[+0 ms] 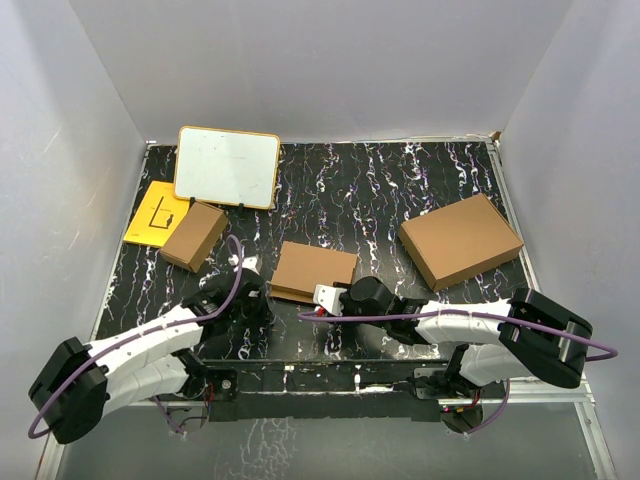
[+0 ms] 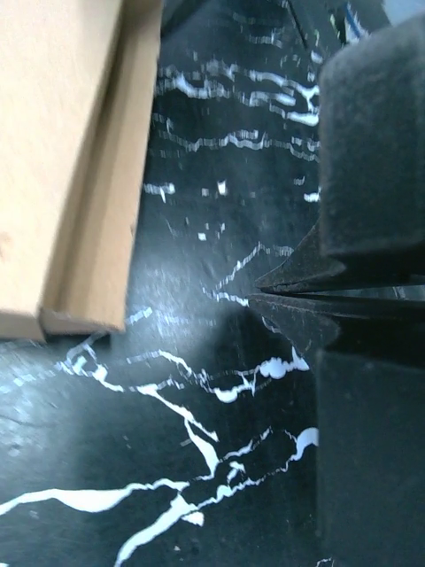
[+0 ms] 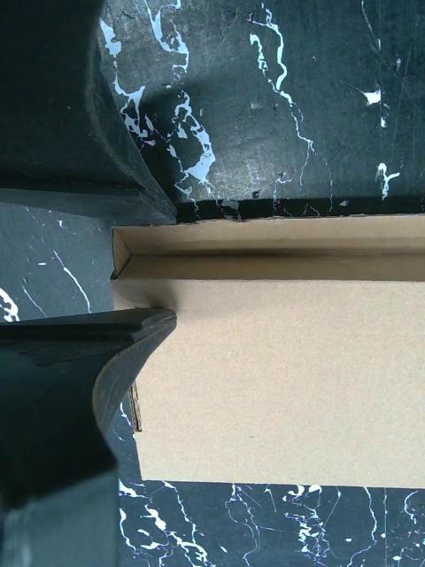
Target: Fold the paper box
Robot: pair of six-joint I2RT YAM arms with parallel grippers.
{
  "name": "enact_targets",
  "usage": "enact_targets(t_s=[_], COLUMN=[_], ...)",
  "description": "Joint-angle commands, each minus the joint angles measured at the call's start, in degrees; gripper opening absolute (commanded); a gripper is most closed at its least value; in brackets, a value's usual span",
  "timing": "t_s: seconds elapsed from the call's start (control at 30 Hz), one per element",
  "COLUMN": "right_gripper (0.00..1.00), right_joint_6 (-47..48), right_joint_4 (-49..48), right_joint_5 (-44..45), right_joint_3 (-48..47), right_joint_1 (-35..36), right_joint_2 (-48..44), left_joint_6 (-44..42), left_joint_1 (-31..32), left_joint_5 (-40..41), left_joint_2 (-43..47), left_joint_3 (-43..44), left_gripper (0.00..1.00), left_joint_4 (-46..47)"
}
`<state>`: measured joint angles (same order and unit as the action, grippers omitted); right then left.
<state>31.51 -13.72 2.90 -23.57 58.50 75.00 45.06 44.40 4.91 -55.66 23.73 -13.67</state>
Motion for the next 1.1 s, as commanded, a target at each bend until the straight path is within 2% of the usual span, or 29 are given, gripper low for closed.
enact_targets(t_s=[0.0,0.17,0.4,0.57,0.67,0.83,0.93,1.0,1.07], right_gripper=[0.45,0.45,0.45,0.44,0.43,0.39,0.38,0.39,0.46], right_joint_6=[-2.37,-2.33,-2.53,-2.57,-2.68,-3.08,-3.58,-4.09,-4.53], right_joint_4=[2.9,3.0,2.99,3.17,3.33,3.65,3.99,4.21,4.56], right_joint_5=[-2.67,-2.79,-3.16,-3.33,-3.34,-3.33,-3.16,-3.16,-3.32], right_joint_3=[-0.6,-0.51,-0.51,-0.66,-0.82,-1.11,-1.59,-2.01,-2.62], right_joint_1=[0.21,0.22,0.21,0.19,0.14,0.21,0.2,0.21,0.21], right_joint_2=[1.11,1.11,1.31,1.29,1.2,1.11,1.05,0.9,0.7], left_joint_6=[1.57,-0.98,-6.37,-10.93,-11.5,-9.96,-9.19,-8.17,-7.25], left_joint_1=[-0.33,-1.63,-6.72,-8.51,-8.78,-9.36,-9.79,-10.09,-10.33], left_joint_5=[1.01,6.26,10.73,6.64,4.14,1.69,2.59,4.23,5.09], left_joint_2=[-2.8,-5.7,-9.88,-11.87,-11.64,-9.85,-8.35,-7.11,-5.37], left_joint_3=[-2.22,-2.98,-2.0,-0.67,-0.14,-0.59,0.03,1.06,1.88], left_gripper=[0.0,0.0,0.0,0.01,0.02,0.03,0.06,0.18,0.28], left_joint_4=[2.17,9.47,21.39,30.95,33.26,34.31,31.35,26.8,22.25])
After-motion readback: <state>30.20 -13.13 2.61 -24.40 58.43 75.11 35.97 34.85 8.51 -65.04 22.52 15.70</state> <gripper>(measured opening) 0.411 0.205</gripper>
